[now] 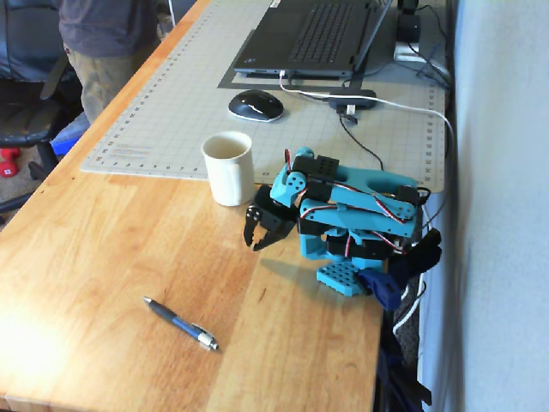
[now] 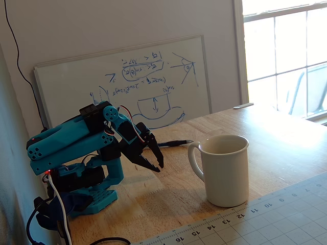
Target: Grasp a pen and put it in a mug.
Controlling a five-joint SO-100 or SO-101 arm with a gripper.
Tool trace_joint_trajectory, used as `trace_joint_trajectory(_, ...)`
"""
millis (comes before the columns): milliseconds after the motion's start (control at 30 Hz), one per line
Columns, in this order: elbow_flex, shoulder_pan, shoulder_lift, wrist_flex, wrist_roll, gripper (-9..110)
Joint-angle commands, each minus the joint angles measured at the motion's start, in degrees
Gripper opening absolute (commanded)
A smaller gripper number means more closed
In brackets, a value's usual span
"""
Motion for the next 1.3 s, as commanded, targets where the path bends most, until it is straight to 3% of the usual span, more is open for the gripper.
trace_joint_trajectory(0, -0.9, -0.4, 1.3, 0.1, 0.1, 2)
trace_joint_trajectory(1000, -2.8, -0.4, 0.3, -0.1, 0.6, 2)
trace_joint_trajectory(1267, -13.4, -4.0, -9.7, -1.1, 15.7, 2)
